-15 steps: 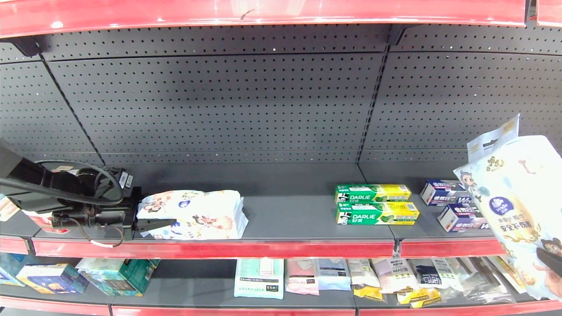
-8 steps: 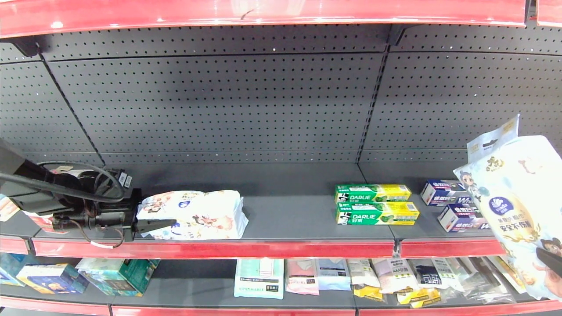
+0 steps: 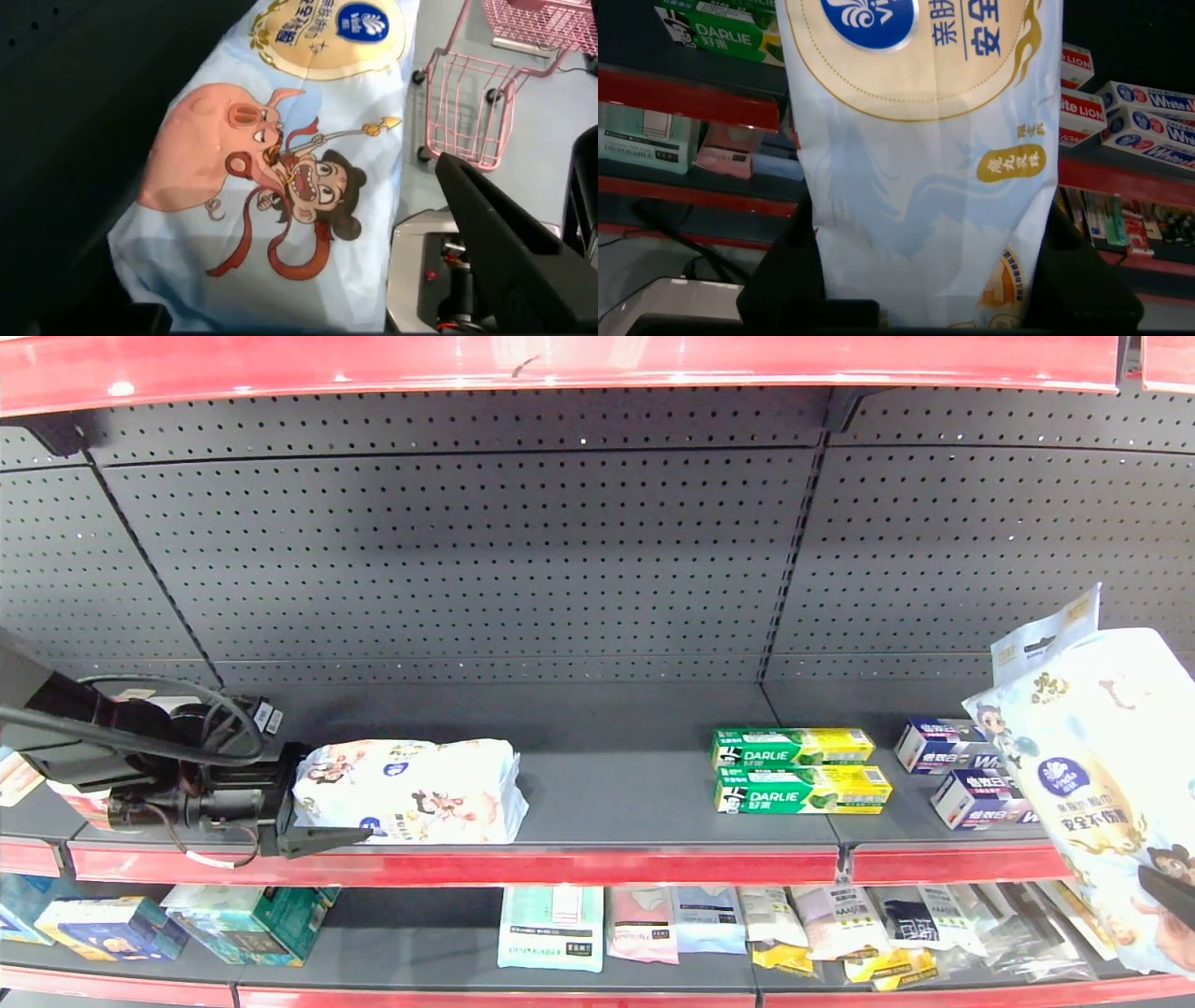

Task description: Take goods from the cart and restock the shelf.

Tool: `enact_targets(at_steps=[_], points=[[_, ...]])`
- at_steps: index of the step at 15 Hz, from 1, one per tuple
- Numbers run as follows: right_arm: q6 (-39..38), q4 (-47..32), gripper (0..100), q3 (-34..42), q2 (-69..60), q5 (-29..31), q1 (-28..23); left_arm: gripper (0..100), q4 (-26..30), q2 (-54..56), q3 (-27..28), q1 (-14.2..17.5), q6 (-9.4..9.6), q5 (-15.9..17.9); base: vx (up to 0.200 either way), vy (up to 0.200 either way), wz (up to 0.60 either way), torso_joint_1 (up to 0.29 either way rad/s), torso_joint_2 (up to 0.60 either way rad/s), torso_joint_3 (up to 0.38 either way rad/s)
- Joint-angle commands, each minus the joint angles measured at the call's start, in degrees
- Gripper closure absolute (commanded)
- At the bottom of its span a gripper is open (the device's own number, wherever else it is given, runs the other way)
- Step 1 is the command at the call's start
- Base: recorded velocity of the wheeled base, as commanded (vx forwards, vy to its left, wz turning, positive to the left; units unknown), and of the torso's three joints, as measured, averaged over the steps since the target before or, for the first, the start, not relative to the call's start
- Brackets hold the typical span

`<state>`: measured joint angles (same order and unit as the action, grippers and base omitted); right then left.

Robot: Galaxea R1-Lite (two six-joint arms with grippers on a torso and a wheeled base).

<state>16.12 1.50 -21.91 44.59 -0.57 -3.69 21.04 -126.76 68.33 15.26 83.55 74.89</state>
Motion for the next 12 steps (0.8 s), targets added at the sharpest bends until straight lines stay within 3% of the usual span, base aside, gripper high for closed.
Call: enact_targets(at_steps=[1, 12], points=[[0.0, 0.0, 100, -0.2, 0.1, 0.0, 0.0, 0, -0.1, 1.4, 1.0, 0.0, 0.29, 0.2, 0.000, 0.000, 0.00, 0.000, 0.00, 0.000], [0.1, 0.0, 100, 0.0, -0.5, -0.2, 0.2, 0, 0.1, 9.8, 0.8, 3.0, 0.21, 0.8, 0.000, 0.000, 0.00, 0.000, 0.00, 0.000]])
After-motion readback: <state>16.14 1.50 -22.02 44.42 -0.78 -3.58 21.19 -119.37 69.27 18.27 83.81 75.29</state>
